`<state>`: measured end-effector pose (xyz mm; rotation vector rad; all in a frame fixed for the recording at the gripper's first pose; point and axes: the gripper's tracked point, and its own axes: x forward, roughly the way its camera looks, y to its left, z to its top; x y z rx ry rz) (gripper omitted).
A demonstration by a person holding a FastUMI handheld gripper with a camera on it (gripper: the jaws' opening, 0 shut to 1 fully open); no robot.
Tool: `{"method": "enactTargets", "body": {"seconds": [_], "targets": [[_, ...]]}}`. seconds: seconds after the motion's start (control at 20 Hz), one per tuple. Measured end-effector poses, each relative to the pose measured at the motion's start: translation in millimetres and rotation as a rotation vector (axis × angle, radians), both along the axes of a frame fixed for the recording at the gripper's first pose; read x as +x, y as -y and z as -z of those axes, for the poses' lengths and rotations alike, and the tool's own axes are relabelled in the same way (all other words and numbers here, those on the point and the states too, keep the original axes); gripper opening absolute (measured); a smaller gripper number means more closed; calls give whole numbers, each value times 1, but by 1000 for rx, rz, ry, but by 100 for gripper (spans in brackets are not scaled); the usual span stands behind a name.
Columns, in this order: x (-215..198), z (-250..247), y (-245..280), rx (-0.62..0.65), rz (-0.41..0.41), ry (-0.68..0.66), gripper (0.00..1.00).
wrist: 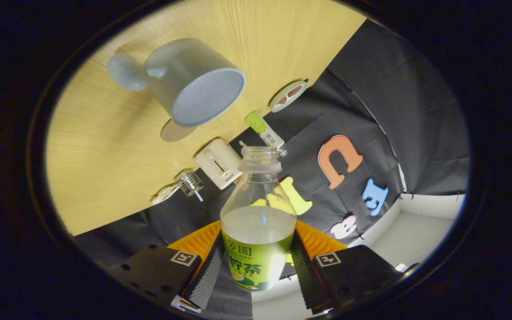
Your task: Take the bottle from table, then pour the juice into the cup, finally place the bottle on the coaster
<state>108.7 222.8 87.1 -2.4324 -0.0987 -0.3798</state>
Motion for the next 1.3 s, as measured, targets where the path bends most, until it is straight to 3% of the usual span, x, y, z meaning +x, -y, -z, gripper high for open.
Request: {"method": "enactTargets", "body": {"seconds": [0.8,0.95,1.3], "targets": [[2,12,7,9,14,7,82],[8,28,21,114,16,-20,82],[30,74,54,563,-37,-94,82]]}}
